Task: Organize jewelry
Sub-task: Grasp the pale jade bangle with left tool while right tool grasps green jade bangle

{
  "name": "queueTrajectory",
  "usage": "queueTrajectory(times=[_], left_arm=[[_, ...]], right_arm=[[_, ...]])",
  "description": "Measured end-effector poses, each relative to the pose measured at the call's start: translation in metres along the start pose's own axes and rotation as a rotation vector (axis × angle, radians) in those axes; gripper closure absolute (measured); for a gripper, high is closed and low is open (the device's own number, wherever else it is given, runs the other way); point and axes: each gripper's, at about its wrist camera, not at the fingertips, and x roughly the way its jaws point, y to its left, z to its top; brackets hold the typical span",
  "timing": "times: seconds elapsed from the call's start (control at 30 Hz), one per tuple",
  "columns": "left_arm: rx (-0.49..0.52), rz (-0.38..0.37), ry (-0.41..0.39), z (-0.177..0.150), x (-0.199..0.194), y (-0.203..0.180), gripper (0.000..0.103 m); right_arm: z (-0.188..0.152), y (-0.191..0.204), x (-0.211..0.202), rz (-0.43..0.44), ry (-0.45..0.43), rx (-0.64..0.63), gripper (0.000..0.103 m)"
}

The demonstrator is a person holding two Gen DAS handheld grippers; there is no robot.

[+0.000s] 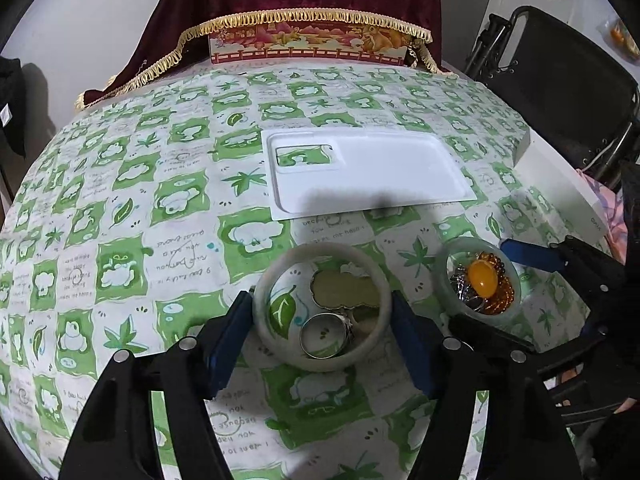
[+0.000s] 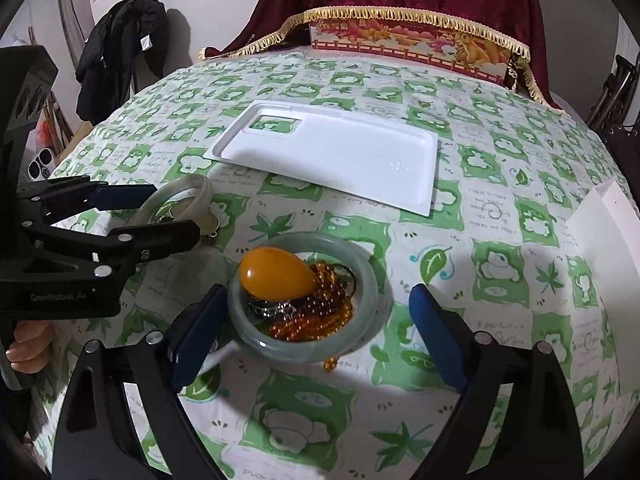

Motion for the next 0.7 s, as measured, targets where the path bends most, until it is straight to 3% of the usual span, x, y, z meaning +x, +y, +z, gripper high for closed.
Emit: queueTrajectory(times=[0.1,0.37,0.7], left_arm=[[-0.011,0.008,-0.005,-0.001,-0.002,0.001,0.033],[-0.014,0.037,-0.048,-0.003,-0.015,0.002,0.033],[-0.017,0.055,-0.097,-0.002,-0.028,0.002,0.033]], right_arm=[[0.000,0.003,-0.001,0.003,-0.011,-0.023,0.032],[-0.001,-0.006,-0.008,0.051,-0.034,0.024,0.033],[0.002,-0.011,-0.038,0.046,-0.164,0.047,0.033]])
